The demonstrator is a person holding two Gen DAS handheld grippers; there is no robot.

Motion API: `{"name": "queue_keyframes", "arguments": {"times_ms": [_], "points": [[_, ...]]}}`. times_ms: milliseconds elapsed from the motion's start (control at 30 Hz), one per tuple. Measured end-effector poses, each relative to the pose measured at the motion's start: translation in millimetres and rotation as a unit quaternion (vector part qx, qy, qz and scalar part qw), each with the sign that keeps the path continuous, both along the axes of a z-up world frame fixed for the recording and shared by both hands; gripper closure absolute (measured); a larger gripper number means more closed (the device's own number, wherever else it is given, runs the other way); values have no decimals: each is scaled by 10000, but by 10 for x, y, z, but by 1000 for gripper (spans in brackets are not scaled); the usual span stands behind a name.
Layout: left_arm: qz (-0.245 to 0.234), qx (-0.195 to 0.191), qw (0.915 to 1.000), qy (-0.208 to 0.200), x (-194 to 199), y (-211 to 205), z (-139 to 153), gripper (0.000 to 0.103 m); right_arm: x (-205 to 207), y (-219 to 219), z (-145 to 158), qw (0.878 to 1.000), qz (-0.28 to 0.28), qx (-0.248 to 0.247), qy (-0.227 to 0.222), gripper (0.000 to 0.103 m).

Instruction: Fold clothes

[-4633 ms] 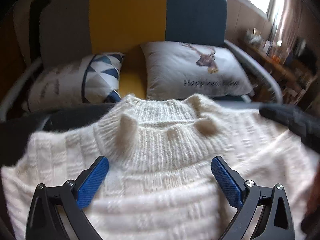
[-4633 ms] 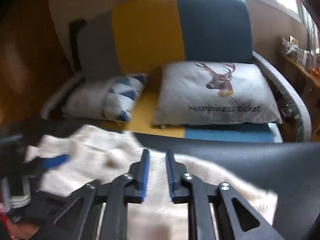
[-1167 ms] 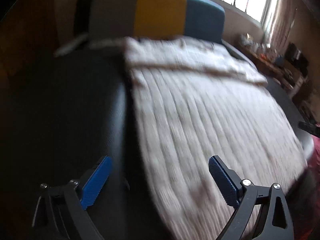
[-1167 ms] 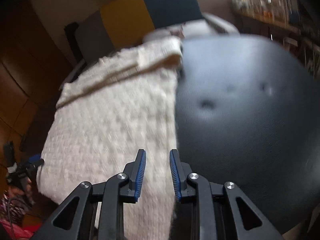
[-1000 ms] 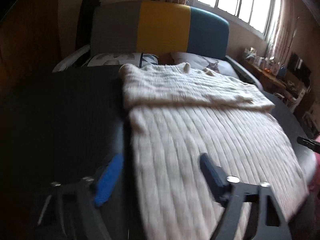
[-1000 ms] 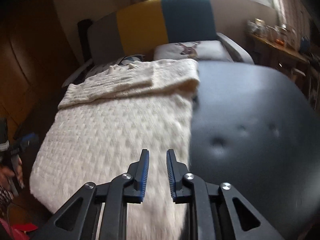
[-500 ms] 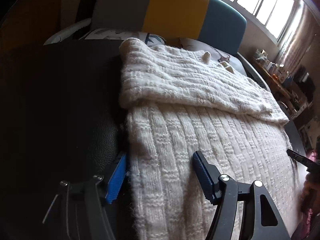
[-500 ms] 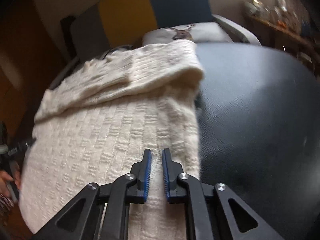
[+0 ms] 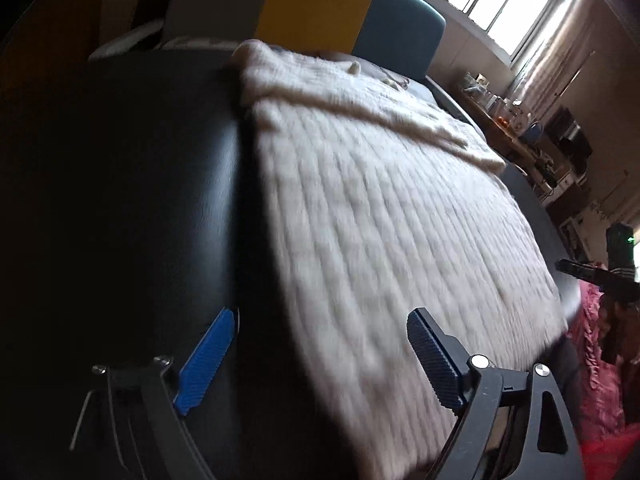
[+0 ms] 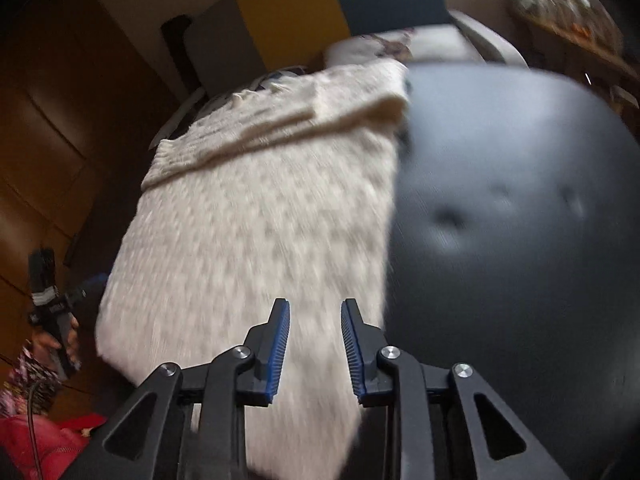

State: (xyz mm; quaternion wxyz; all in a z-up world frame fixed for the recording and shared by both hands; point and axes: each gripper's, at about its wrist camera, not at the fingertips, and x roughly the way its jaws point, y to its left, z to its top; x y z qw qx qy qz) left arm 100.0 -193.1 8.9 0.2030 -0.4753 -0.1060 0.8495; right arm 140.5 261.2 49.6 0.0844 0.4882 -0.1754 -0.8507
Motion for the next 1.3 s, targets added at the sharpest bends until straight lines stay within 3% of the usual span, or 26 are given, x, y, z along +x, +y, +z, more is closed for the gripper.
{"name": "queue_keyframes", "arguments": {"times_ms": [67,200,333,467,533,633,833,933,1033,1100,1167,1300], "points": [[-9,145,9999,-51,125,-1,-31,7,193,32,-47,9999,-31,7,-113,74],[92,-66,9998,182,227,106,-23,6,446,-136,-97,9998,168,-6,-147,74],[29,-239,9974,679,239,300,114,6,542,-678,-2,9928,1165,173,220,75],[-437,-403,9934,976,191,621,240,6,456,-1197,-157,9739,2228,-273,-349,75],[-663,-387,9914,1058,168,767,267,6,414,-1348,-257,9680,2461,-162,-457,76],[-981,-417,9882,1099,166,996,268,6,317,-1421,-294,9683,2466,-116,-381,78],[-1435,-666,9821,1024,135,1340,159,6,158,-1364,-65,9721,2336,-86,215,78],[-1546,-752,9801,990,167,1392,131,6,142,-1423,-132,9675,2524,165,43,78],[-1631,-818,9780,1010,191,1418,107,6,198,-1453,-186,9567,2863,-464,-238,78],[-1641,-848,9776,1011,184,1416,80,6,255,-1510,-244,9524,2976,-531,-398,78],[-1633,-889,9775,992,167,1431,61,6,259,-1540,-326,9560,2886,-274,-443,78],[-1631,-912,9774,991,145,1445,64,6,217,-1448,-275,9684,2450,-458,25,78]]}}
